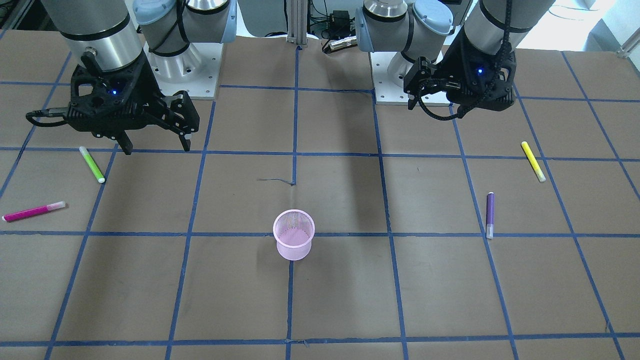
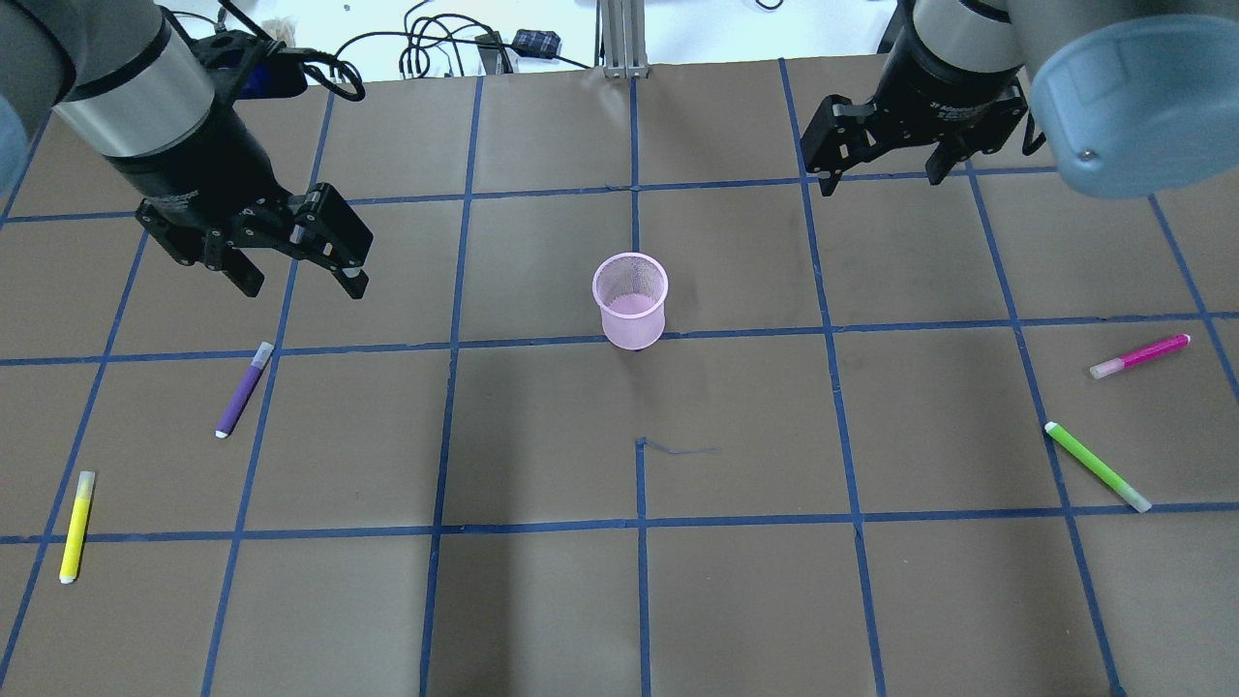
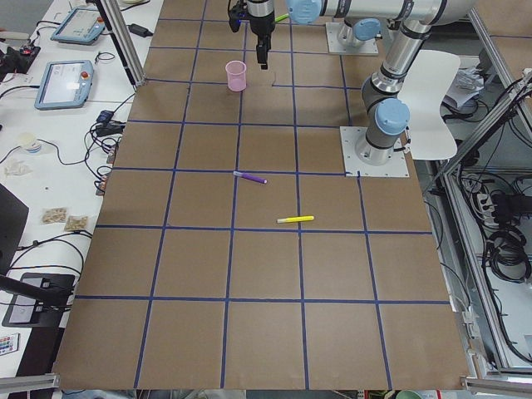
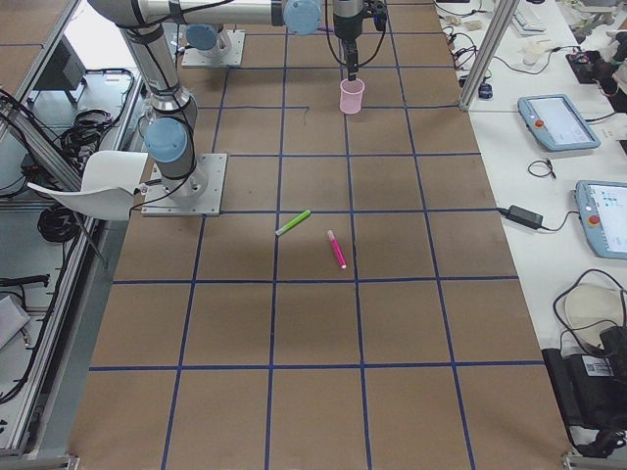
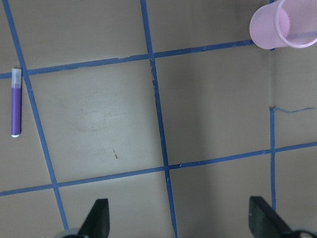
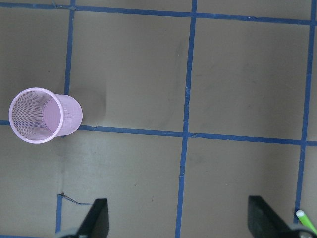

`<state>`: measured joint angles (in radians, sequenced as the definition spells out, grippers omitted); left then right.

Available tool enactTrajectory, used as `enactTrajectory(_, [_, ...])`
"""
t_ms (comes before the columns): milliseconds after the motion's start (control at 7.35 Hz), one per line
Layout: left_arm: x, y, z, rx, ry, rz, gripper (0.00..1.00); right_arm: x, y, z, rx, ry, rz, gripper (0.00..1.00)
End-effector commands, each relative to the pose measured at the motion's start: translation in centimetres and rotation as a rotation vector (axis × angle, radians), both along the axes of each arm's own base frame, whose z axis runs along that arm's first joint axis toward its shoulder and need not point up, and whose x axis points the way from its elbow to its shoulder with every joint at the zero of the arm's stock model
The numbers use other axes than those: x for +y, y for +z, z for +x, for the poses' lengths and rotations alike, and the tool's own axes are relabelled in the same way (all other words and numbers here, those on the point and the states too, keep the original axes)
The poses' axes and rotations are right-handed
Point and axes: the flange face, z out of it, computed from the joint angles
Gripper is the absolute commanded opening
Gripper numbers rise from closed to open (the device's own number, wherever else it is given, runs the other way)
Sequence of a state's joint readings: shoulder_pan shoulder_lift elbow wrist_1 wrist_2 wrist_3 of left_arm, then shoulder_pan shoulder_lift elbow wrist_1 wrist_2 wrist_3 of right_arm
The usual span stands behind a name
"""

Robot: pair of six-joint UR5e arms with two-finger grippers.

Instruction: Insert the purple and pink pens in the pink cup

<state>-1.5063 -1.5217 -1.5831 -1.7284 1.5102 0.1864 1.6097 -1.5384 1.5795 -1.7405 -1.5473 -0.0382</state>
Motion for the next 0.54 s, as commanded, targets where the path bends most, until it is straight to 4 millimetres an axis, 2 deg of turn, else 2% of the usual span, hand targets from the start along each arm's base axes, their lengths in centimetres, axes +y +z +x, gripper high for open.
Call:
enactTrajectory(0, [-1.2, -1.0, 0.49, 0.002, 0.009, -0.004, 1.0, -0.12, -0.15, -0.04, 0.002, -0.001, 0.001, 1.0])
enactTrajectory(408, [-1.16, -0.49, 0.66, -0.002, 0.013, -0.009, 1.0, -0.13, 0.29, -0.23, 0.004, -0.016, 0.0, 1.0])
